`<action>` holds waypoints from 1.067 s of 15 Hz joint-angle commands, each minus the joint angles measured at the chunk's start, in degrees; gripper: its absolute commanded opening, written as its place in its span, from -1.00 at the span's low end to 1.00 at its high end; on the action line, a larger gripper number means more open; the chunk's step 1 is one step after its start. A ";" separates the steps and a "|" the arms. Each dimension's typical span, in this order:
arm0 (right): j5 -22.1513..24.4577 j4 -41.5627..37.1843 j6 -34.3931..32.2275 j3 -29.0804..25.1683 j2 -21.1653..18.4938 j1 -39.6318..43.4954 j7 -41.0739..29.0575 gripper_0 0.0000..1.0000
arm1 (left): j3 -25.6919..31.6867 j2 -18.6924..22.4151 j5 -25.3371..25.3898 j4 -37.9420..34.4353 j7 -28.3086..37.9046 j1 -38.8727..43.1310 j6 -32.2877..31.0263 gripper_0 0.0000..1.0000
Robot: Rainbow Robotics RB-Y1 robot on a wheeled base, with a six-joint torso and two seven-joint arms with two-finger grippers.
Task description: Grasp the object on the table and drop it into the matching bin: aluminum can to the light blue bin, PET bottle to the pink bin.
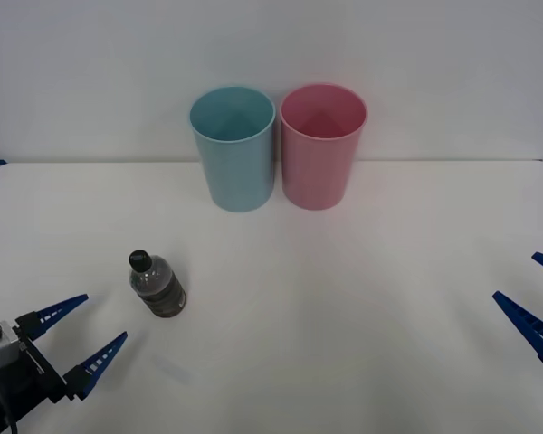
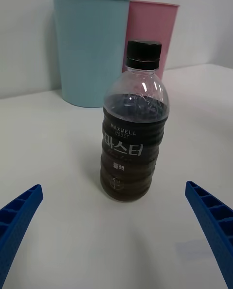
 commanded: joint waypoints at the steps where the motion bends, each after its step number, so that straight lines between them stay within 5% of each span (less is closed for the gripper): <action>1: 0.00 0.00 0.00 0.00 0.00 0.00 0.00 1.00 | -1.87 -1.01 0.20 0.38 -0.02 -1.32 1.77 1.00; 8: 0.00 0.00 0.00 0.00 0.00 0.00 0.00 1.00 | -2.05 -6.90 -3.66 1.08 -0.37 -4.40 1.86 1.00; 16: 0.00 0.00 0.00 0.00 0.00 0.00 0.00 1.00 | -2.05 -8.04 -4.98 6.00 -1.25 -10.02 2.21 1.00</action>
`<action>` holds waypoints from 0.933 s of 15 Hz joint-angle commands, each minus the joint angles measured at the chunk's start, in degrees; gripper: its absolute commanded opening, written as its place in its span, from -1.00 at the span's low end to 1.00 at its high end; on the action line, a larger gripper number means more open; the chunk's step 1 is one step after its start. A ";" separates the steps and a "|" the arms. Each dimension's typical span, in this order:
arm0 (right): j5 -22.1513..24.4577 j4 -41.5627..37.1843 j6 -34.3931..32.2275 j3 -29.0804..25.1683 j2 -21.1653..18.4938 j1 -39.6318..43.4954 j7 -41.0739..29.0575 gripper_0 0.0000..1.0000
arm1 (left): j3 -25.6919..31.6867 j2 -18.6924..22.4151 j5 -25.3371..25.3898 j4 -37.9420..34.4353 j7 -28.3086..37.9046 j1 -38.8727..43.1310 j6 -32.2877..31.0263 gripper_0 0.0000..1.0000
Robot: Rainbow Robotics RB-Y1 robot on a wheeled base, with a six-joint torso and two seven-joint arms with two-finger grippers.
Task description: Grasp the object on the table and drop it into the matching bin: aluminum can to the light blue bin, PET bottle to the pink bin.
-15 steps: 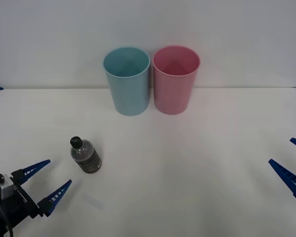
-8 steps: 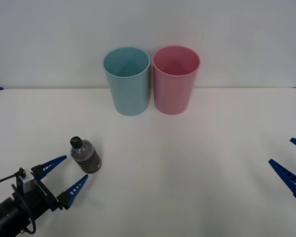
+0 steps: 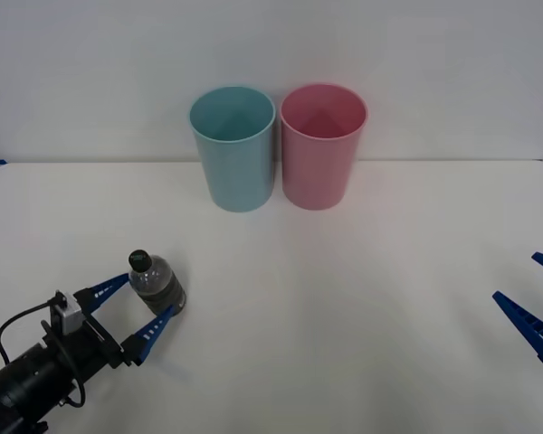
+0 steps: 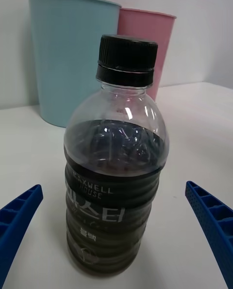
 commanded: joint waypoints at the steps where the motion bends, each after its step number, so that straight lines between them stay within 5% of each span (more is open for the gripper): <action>1: 0.00 0.00 0.00 0.00 0.00 0.00 0.00 1.00 | 0.01 -0.32 -1.13 1.71 0.06 -2.09 0.00 1.00; 8: 0.00 0.00 0.00 0.00 0.00 0.00 0.00 1.00 | -0.61 -1.20 -1.66 4.53 -0.38 -5.08 0.00 1.00; 10: 0.00 0.00 0.00 0.00 0.00 0.00 0.00 1.00 | -0.61 -1.11 -1.66 4.53 -0.46 -5.16 0.00 -0.61; 11: 0.00 0.00 0.00 0.00 0.00 0.00 0.00 1.00 | -0.61 -1.20 -1.66 4.53 -0.55 -5.08 0.00 -1.00; 14: 0.00 0.00 0.00 0.00 0.00 0.00 0.00 1.00 | -0.61 -1.11 -1.57 4.53 -0.55 -5.34 -0.08 -1.00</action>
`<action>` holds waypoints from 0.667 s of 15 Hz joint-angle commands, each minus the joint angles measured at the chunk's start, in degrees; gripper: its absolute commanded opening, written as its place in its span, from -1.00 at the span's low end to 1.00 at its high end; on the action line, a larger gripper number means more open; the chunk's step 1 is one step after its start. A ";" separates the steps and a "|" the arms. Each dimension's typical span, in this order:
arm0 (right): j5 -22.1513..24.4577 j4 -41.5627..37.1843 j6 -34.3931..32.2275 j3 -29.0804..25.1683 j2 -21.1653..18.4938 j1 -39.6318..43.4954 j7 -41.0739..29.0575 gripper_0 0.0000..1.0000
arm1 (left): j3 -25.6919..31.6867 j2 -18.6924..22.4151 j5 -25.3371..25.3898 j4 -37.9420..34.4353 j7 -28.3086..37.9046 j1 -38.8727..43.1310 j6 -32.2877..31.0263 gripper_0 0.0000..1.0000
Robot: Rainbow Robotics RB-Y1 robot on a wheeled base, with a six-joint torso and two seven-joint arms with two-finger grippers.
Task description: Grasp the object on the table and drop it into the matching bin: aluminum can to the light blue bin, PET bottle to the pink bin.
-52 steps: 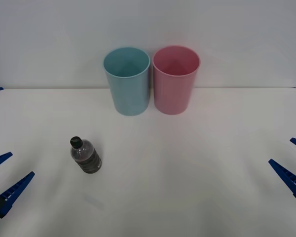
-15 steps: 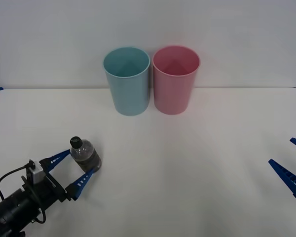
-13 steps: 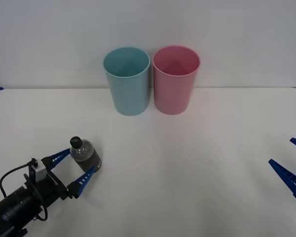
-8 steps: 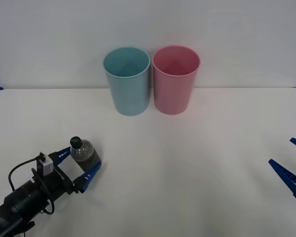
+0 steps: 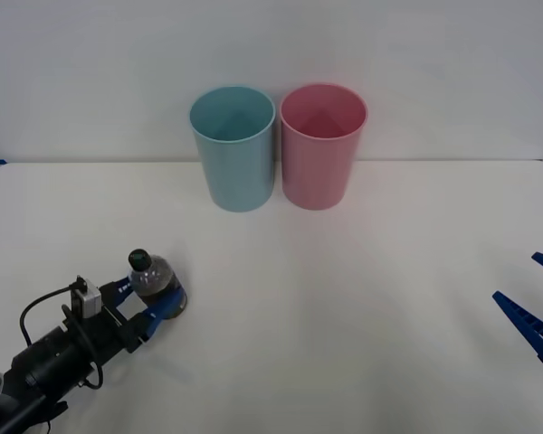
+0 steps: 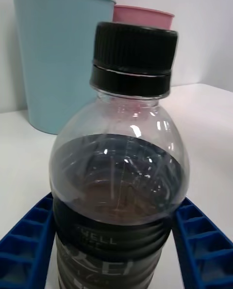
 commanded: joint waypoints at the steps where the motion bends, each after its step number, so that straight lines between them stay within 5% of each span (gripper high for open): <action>1: 0.00 0.00 0.00 0.00 0.00 0.00 0.00 1.00 | 0.00 0.04 0.18 -0.01 0.08 -0.06 -0.04 -1.00; 10: 0.00 0.00 0.00 0.00 0.00 0.00 0.00 1.00 | 0.09 2.59 5.01 -1.41 2.01 0.64 -1.45 -1.00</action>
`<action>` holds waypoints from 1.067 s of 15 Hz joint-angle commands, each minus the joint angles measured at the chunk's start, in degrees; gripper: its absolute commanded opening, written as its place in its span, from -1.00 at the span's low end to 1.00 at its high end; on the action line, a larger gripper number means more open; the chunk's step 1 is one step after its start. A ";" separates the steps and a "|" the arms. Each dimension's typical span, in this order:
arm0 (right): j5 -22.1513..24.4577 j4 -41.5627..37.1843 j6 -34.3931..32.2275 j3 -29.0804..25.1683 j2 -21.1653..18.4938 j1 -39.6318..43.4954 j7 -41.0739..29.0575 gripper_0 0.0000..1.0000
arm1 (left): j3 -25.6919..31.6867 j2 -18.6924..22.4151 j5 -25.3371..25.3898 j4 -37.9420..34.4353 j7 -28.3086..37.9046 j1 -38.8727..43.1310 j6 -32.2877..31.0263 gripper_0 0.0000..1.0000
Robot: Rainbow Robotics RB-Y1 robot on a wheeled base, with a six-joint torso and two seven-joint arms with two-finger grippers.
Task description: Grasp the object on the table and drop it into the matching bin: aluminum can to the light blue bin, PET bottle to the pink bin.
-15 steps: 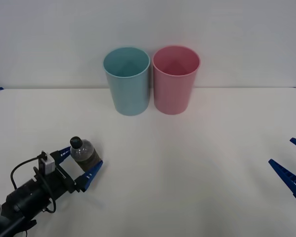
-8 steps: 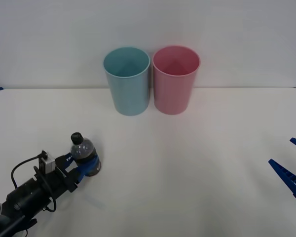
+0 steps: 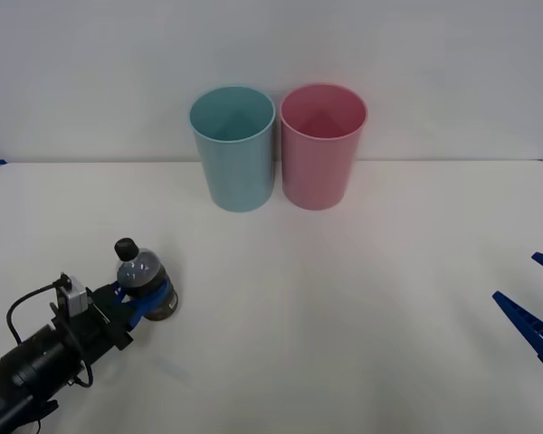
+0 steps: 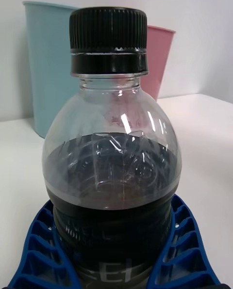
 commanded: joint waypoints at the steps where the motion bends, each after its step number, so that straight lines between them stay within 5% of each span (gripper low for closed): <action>1: 0.00 0.00 0.00 0.00 0.00 0.00 0.00 1.00 | 0.01 1.18 2.42 -2.12 2.15 0.65 -0.05 -1.00; 6: 0.00 0.00 0.00 0.00 0.00 0.00 0.00 1.00 | 0.09 2.15 4.53 -14.78 12.44 5.31 5.58 -1.00; 16: 0.00 0.00 0.00 0.00 0.00 0.00 0.00 1.00 | 0.45 2.24 8.93 -33.06 22.37 8.12 16.83 -1.00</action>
